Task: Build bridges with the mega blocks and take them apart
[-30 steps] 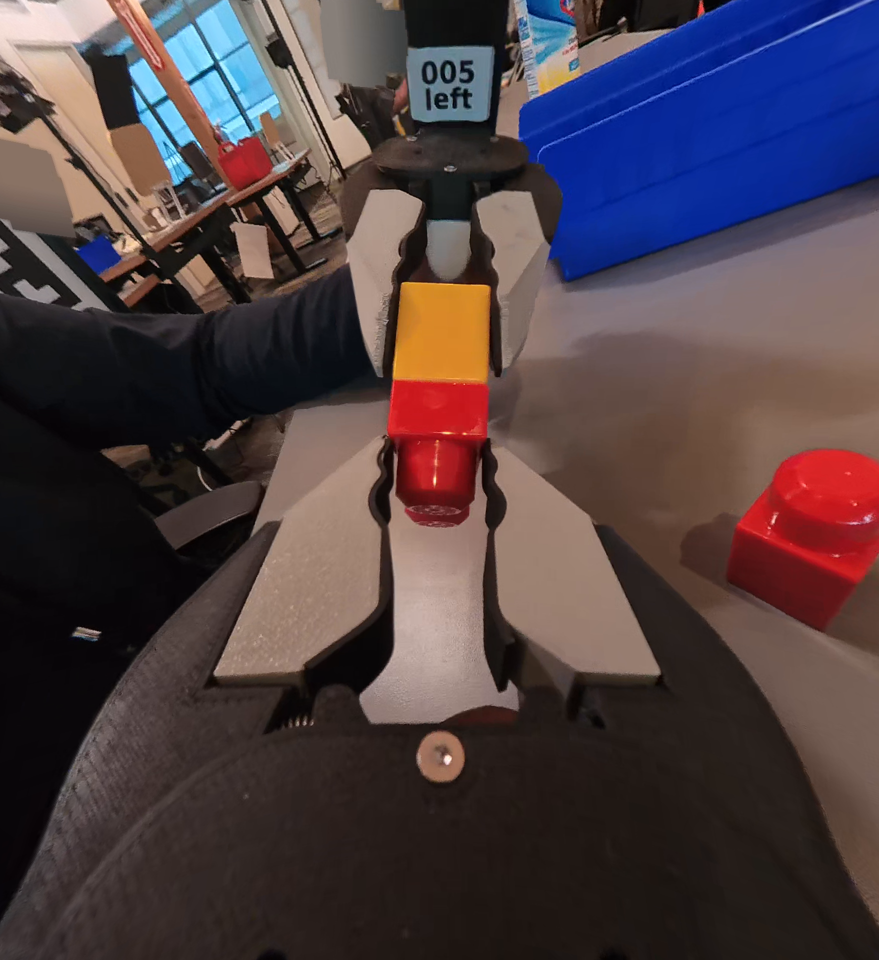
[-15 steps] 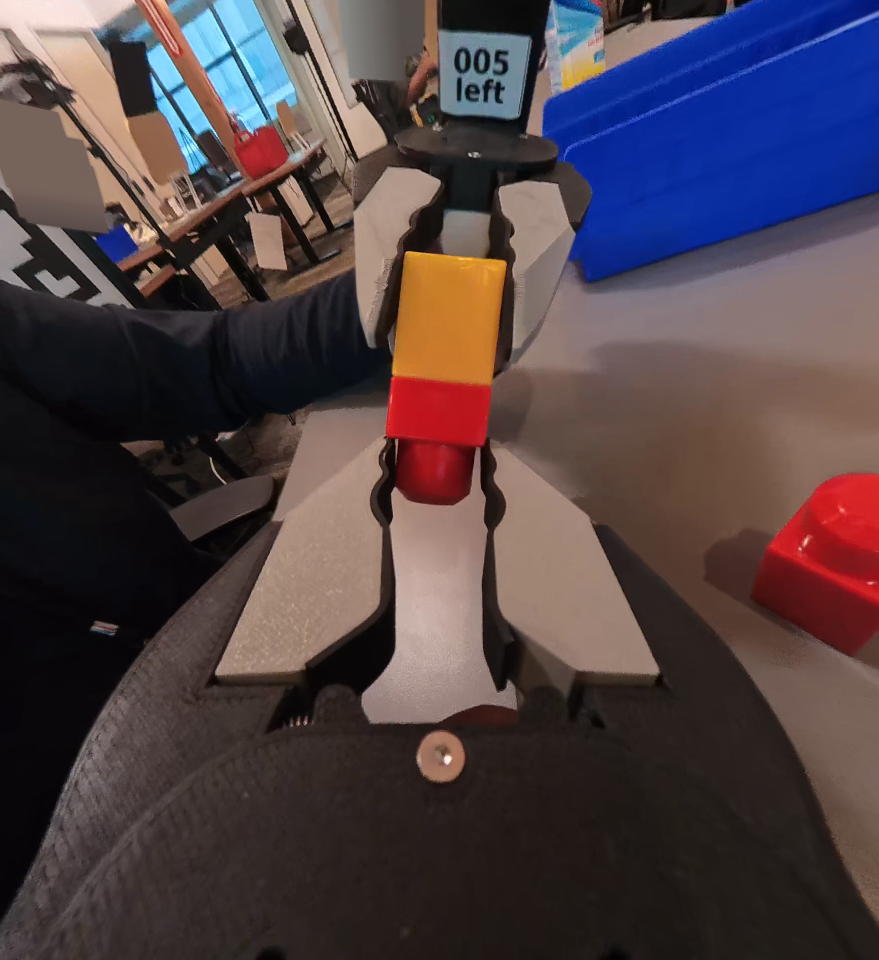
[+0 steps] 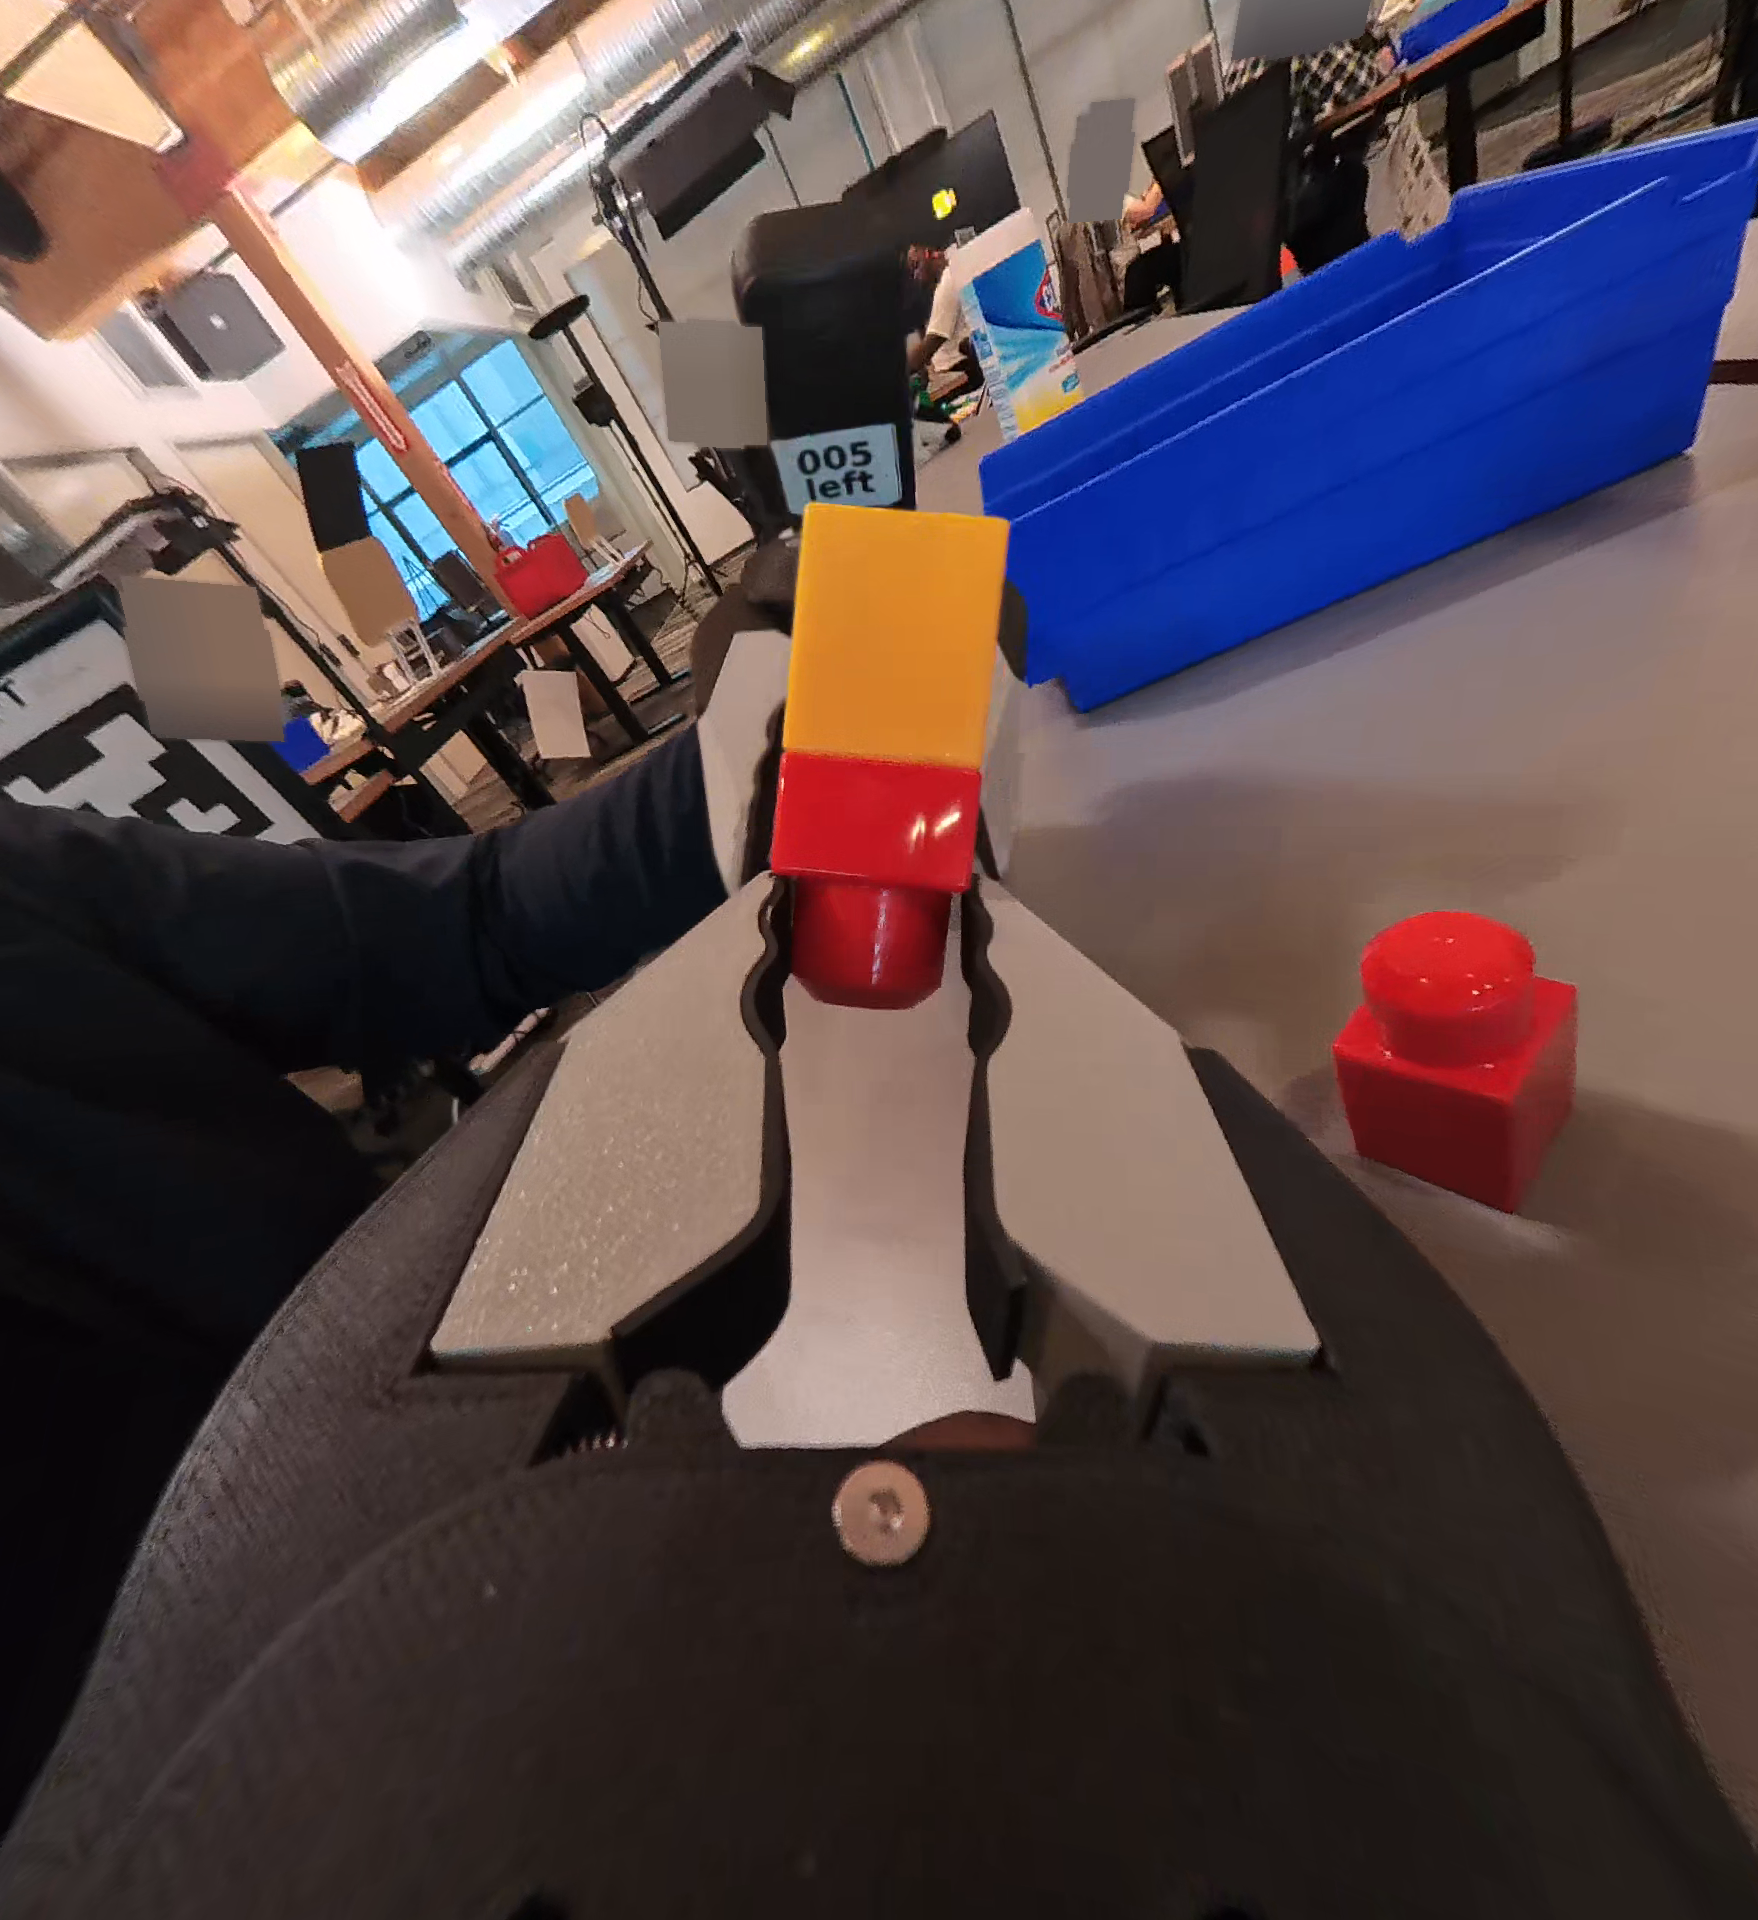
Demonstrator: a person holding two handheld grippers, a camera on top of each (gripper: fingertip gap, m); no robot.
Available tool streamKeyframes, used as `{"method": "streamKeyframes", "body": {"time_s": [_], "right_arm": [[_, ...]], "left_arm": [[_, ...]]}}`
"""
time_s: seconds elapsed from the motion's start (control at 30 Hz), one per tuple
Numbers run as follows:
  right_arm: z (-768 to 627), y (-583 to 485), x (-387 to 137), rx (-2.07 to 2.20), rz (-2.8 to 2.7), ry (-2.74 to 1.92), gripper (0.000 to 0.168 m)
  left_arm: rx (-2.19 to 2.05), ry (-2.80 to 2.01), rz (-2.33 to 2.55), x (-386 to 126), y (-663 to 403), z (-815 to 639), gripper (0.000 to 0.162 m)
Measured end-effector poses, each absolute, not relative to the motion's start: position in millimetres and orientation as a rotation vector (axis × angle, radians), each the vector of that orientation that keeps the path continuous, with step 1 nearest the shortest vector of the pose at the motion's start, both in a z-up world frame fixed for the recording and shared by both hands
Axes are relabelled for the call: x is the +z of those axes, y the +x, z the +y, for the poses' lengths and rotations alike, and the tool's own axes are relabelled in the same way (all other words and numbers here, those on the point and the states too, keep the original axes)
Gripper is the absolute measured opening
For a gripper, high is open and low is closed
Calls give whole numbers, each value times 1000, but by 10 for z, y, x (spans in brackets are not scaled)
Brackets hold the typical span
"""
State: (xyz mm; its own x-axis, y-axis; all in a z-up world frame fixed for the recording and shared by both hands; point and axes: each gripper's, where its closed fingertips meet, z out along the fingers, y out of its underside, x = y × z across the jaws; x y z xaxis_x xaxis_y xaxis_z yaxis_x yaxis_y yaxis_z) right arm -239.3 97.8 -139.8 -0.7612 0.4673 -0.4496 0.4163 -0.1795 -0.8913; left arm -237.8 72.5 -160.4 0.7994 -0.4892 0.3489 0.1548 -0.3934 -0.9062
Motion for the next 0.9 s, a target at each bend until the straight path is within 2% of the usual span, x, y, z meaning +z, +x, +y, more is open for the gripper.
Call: {"method": "streamKeyframes", "body": {"time_s": [0.2,0.23,0.3,0.57,0.8,0.9], "right_arm": [[883,-2416,-1466,2078,-2034,-1084,30],[870,-2410,-1469,2073,-2041,-1077,30],[843,-2393,-1447,2095,-2043,-1066,30],[861,-2391,-1390,2074,-2021,-1035,31],[1015,-2379,-1530,1476,-2079,-745,49],[1047,-2408,-1532,1262,-2072,-654,48]], "left_arm": [[-766,-1823,220,-1611,-2257,844,61],[-792,-1799,197,-1577,-2268,854,57],[-826,-1775,146,-1564,-2322,871,35],[-900,-1747,105,-1489,-2326,857,34],[-1088,-1713,37,-1444,-2345,752,34],[-1116,-1729,-3,-1480,-2372,751,34]]}}
